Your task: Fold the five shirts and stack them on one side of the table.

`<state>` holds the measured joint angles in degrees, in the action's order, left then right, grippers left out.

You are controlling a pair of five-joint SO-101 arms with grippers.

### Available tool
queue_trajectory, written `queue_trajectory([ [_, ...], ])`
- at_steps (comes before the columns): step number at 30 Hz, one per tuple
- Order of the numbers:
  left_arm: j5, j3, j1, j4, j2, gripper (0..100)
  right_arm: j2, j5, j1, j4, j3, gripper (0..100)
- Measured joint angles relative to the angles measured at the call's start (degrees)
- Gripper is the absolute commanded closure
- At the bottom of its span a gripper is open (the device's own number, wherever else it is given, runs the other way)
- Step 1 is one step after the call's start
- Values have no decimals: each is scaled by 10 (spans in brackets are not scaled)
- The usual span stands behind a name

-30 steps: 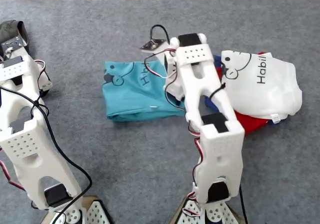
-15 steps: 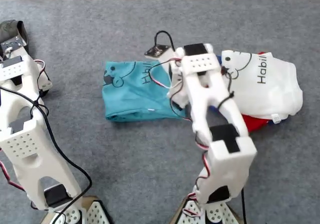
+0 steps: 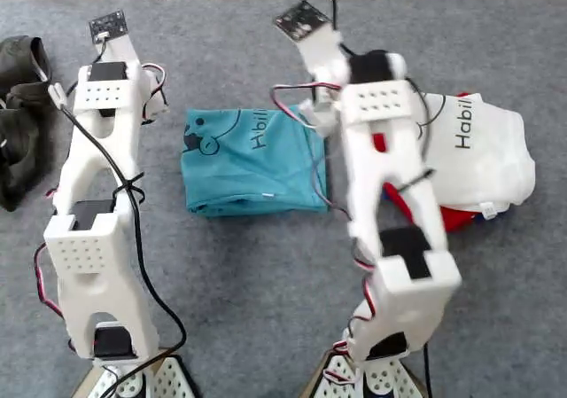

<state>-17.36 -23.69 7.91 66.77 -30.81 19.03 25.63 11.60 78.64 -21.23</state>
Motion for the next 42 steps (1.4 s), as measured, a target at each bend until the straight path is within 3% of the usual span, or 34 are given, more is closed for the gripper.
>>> queue_trajectory([
  [8, -28, 65, -7, -78, -4, 970, 223, -31, 32, -17, -181, 980],
  [15, -18, 116, 4, -140, -9, 970, 376, -31, -23, 27, -331, 980],
  [24, -18, 80, 20, -106, 5, 970, 470, -11, -51, 164, -541, 981],
  [31, -18, -47, -76, -65, 25, 970, 477, -11, -55, 219, -697, 981],
  [36, -18, -54, -103, -88, -33, 970, 477, -15, -58, 222, -707, 985],
  [42, -18, -54, -102, -89, -111, 970, 439, -72, -77, 224, -622, 985],
])
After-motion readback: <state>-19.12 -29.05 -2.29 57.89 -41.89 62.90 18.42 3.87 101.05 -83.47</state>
